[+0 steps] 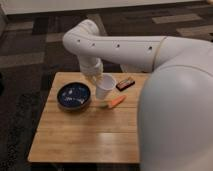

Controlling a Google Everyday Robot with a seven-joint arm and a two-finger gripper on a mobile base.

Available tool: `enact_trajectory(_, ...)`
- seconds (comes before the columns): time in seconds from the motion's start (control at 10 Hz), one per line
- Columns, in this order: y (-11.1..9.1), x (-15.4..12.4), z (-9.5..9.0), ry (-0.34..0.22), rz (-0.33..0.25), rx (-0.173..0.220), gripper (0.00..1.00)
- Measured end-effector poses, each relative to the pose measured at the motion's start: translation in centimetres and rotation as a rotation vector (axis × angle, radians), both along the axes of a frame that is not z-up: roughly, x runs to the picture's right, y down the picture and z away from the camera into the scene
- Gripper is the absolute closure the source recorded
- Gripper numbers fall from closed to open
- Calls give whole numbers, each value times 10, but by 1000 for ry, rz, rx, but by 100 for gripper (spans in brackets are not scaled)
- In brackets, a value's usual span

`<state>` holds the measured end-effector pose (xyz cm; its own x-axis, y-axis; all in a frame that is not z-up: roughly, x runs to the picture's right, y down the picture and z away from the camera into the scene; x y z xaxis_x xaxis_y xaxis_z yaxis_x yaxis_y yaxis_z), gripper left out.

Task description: Place the ceramic cup in the ceramic bowl

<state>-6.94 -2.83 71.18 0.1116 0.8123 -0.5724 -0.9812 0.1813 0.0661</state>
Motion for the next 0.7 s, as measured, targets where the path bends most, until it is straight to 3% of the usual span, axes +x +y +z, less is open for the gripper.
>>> enact_trajectory(0.7,-18,-68,24,-52,-210,8,100)
